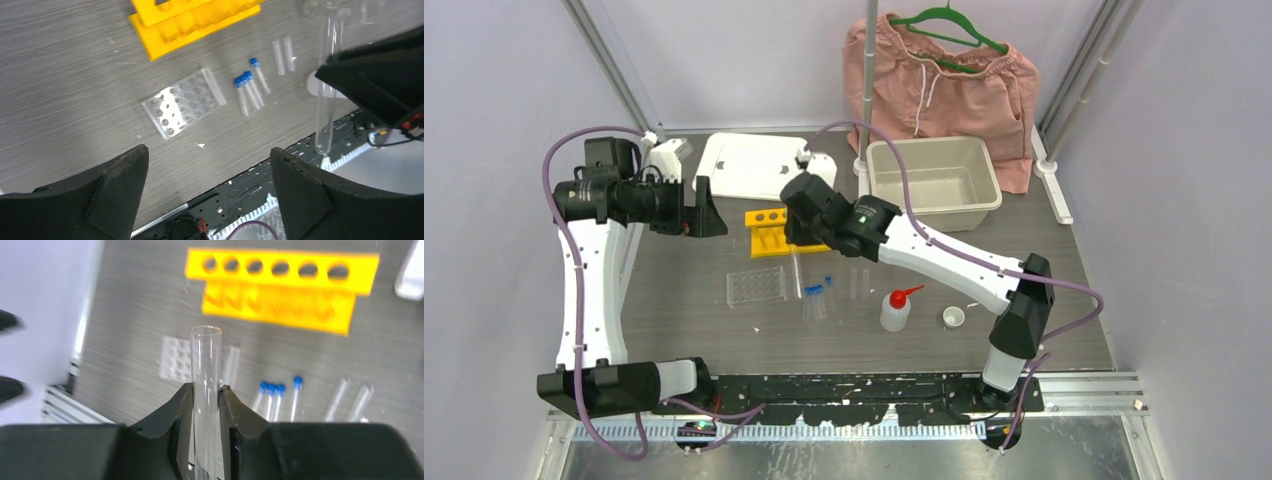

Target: Organize the chemistry lab equipment

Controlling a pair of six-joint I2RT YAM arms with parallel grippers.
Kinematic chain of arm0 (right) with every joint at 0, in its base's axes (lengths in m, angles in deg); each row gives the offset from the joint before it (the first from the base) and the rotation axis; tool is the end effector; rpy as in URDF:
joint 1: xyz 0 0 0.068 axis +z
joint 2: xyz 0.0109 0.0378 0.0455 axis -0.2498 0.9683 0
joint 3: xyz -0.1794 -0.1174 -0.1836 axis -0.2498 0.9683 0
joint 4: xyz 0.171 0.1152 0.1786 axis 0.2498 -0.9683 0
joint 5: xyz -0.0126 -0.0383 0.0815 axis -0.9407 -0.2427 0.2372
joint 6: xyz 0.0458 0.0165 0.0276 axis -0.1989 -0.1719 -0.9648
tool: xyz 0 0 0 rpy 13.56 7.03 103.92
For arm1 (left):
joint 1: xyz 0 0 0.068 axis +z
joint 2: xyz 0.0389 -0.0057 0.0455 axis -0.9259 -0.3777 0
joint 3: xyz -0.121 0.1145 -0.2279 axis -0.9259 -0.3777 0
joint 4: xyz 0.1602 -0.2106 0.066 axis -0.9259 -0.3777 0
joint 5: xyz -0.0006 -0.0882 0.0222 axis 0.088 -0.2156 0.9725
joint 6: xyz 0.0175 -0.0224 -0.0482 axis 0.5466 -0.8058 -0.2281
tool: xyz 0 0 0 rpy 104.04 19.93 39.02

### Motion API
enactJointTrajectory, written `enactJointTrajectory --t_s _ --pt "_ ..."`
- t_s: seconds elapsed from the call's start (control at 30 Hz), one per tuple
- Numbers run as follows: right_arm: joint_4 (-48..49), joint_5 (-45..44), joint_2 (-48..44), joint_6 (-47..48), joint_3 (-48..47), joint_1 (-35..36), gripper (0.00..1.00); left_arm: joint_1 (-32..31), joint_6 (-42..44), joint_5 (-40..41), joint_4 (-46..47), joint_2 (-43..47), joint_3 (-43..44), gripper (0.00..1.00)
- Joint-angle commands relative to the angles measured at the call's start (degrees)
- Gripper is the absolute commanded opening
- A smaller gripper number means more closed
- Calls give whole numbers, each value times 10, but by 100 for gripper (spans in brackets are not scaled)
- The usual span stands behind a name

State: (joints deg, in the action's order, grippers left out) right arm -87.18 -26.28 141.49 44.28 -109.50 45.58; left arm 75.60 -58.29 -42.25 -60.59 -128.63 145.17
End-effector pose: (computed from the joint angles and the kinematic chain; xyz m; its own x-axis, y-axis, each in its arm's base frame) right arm 0.2134 0.3443 0.3569 -0.7242 0.0430 -0.6883 -0.2689 0.9014 0.3393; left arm 0.2211 0.0104 0.4199 -0.8040 0.0176 -0.5944 0.2754 0.8969 -0.3459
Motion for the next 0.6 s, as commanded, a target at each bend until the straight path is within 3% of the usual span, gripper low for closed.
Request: enactJointTrajectory --t_s 0.0,0.27,0.57 --pt "77 -31 2 64 -74 -4 8 3 1 -120 7 31 -8 90" --pt "177 13 66 62 -155 -5 5 3 -20 -241 36 37 -51 84" --pt "258 42 63 16 -136 -3 3 3 -63 -280 103 43 -106 71"
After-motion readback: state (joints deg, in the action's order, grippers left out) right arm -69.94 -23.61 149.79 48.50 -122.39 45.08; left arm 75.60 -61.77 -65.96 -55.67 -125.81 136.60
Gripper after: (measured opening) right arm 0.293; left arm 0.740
